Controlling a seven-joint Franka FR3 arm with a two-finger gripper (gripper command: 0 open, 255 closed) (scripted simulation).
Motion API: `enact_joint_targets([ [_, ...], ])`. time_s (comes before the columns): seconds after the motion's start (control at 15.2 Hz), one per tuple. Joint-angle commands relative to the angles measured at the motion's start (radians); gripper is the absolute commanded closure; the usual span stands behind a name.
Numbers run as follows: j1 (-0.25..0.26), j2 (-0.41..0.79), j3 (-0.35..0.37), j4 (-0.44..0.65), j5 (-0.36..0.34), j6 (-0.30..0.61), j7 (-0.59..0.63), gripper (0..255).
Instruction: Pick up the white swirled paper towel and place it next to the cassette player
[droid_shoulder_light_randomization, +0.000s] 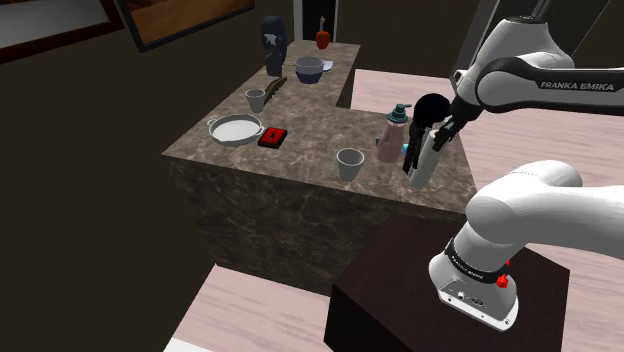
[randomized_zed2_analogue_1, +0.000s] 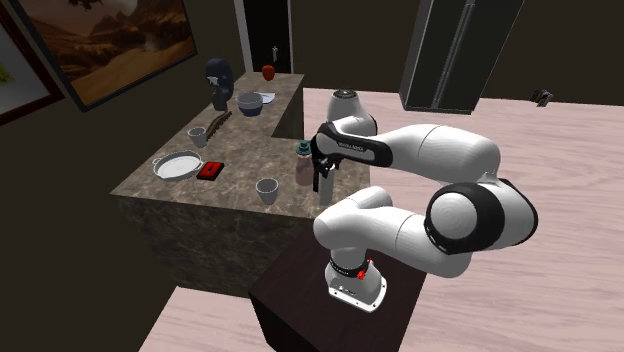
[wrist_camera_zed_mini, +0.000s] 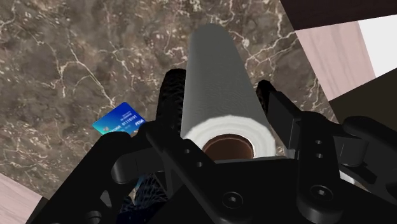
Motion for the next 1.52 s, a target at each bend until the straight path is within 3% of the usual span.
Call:
enact_joint_targets([
  [0.0, 0.005, -0.005, 0.009, 0.017, 0.009, -0.021, -0.001, 255],
  [1.45, 0.071, 0.002, 0.123, 0.305, 0.13, -0.297, -0.012, 255],
])
